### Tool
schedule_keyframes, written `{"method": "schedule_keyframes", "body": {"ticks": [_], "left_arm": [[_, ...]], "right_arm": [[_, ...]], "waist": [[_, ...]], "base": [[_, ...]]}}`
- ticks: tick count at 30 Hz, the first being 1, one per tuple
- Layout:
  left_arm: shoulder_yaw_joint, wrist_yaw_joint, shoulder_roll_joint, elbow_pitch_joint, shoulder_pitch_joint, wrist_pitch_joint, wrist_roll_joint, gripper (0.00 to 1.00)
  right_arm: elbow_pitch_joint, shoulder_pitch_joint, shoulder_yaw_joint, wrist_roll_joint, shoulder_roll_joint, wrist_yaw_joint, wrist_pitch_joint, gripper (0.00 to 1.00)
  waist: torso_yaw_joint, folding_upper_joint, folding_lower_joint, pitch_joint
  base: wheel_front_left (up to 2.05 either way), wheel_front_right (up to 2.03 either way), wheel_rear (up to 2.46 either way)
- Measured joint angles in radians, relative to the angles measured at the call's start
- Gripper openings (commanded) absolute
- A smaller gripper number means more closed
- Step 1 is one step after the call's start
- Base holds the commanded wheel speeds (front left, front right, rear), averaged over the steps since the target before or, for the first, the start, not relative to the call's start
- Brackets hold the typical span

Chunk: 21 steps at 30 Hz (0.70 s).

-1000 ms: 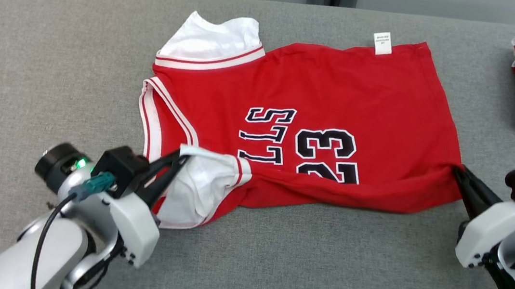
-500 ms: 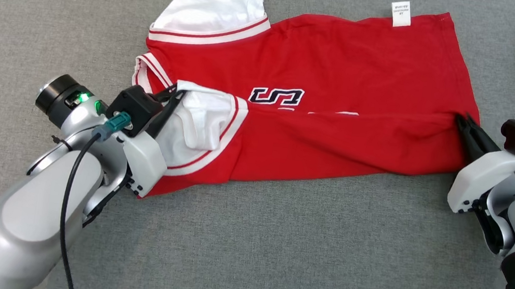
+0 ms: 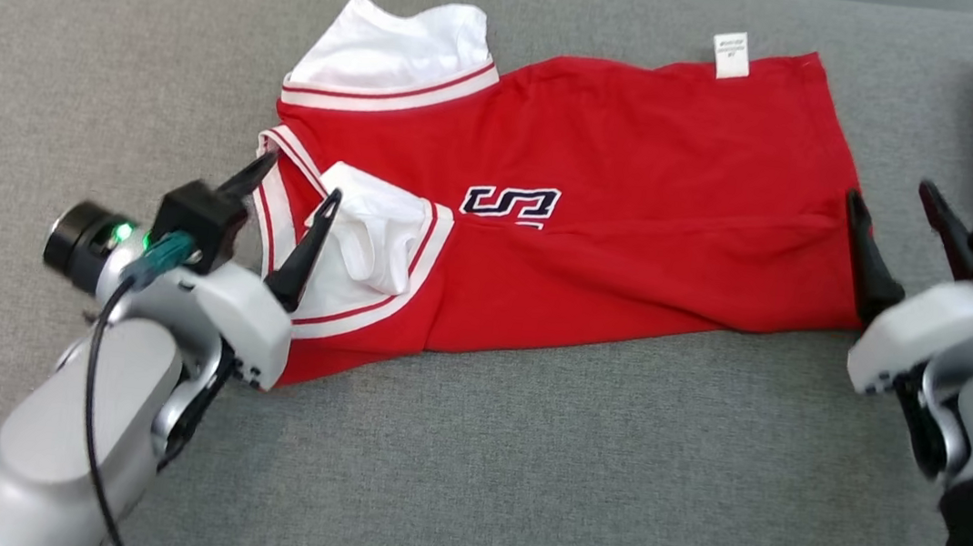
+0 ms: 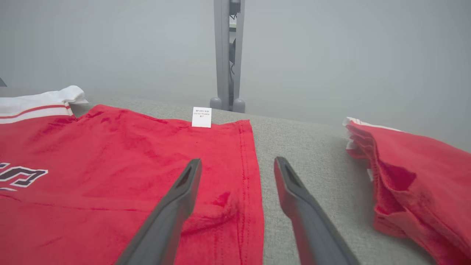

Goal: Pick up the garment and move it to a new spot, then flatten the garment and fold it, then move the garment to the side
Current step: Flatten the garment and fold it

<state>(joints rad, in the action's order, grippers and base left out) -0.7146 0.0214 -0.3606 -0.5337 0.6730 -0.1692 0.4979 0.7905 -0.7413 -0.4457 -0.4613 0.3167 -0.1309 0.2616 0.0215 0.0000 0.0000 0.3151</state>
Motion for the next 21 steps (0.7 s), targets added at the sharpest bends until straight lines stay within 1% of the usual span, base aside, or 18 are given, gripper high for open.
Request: {"method": "schedule_keyframes", "body": {"ticks": [3,6,10,13,16,21], "left_arm": [[0.032,0.016,-0.017,0.074,-0.088,0.020,0.065,1.00],[0.043,0.033,-0.052,0.155,-0.182,0.079,0.116,1.00],[0.057,0.053,-0.086,0.266,-0.271,0.150,0.177,1.00],[0.071,0.062,-0.111,0.304,-0.303,0.186,0.211,1.00],[0.069,0.068,-0.115,0.325,-0.318,0.212,0.228,1.00],[0.067,0.068,-0.113,0.312,-0.317,0.237,0.243,1.00]], "right_arm": [[-0.054,0.094,0.057,0.024,0.001,0.000,0.000,1.00],[-0.104,0.157,0.110,0.044,0.000,0.000,0.000,1.00],[-0.142,0.217,0.149,0.071,-0.006,0.000,0.000,1.00],[-0.165,0.237,0.162,0.087,-0.017,0.000,0.000,1.00],[-0.178,0.241,0.170,0.096,-0.026,0.000,0.000,1.00],[-0.192,0.245,0.165,0.102,-0.028,0.000,0.000,1.00]], "waist": [[-0.003,0.0000,0.0000,-0.023],[-0.001,0.0000,0.0000,-0.044],[0.002,0.0000,0.0000,-0.062],[0.002,0.0000,0.0000,-0.069],[-0.002,0.0000,0.0000,-0.070],[-0.007,0.0000,0.0000,-0.063]], "base": [[0.00,0.00,0.00],[0.00,0.00,0.00],[0.00,0.00,0.00],[0.00,0.00,0.00],[0.00,0.00,0.00],[0.00,0.00,0.00]]}}
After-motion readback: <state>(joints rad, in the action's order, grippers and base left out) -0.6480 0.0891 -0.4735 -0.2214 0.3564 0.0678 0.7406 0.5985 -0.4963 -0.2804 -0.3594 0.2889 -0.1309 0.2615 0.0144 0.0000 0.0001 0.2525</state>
